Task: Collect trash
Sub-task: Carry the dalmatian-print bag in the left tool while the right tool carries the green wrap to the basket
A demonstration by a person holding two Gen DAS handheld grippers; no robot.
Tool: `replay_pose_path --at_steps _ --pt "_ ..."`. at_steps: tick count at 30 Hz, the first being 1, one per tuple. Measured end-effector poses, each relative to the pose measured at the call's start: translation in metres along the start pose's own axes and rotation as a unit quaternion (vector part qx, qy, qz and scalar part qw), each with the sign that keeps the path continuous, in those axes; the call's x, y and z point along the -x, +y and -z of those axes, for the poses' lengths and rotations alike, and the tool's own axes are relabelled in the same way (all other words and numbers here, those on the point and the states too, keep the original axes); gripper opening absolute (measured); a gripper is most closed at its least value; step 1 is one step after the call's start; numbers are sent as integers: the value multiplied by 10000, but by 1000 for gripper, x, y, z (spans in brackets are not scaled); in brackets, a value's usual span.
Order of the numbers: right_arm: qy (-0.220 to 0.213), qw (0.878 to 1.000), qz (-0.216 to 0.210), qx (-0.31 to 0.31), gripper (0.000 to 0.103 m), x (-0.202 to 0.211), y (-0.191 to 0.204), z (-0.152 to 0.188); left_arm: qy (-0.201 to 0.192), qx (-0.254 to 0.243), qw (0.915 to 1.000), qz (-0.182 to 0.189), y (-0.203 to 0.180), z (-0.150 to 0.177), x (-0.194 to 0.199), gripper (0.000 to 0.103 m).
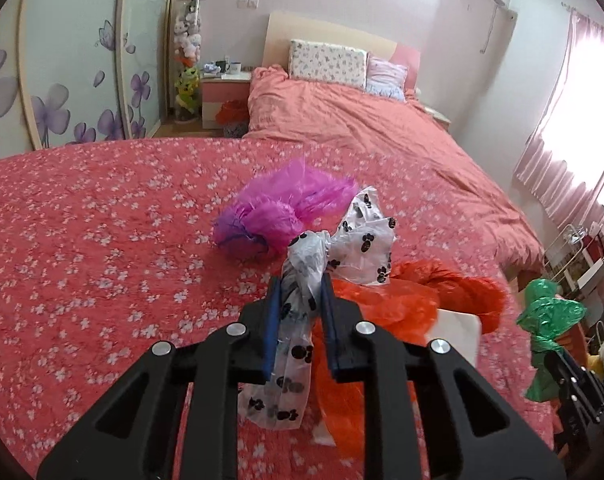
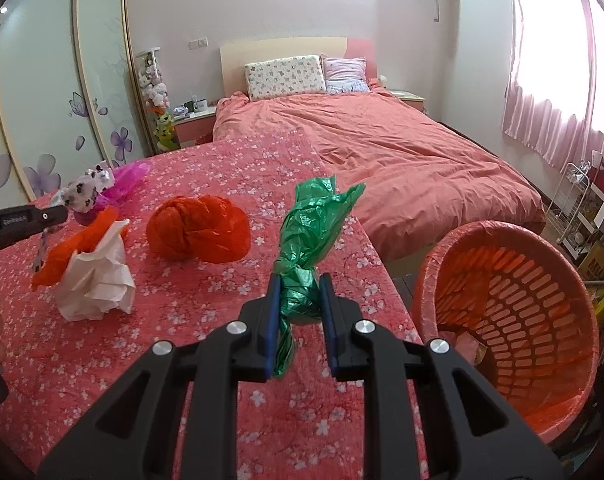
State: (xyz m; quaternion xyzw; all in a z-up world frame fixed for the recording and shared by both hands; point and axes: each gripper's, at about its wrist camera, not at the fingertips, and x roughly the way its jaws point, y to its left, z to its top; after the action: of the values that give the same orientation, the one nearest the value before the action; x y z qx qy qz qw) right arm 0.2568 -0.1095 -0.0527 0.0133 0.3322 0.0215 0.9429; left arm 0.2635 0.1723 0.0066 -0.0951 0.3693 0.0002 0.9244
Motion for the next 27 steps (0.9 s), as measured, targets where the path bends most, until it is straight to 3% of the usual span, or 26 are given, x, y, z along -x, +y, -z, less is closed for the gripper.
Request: replay_pose_path --at_steps 9,27 --pt "-212 9997 37 -90 20 28 -10 0 -146 -208 9994 248 -31 6 30 19" --pt "-578 9962 496 -432 20 68 -71 8 4 -835 9918 971 -126 39 31 19"
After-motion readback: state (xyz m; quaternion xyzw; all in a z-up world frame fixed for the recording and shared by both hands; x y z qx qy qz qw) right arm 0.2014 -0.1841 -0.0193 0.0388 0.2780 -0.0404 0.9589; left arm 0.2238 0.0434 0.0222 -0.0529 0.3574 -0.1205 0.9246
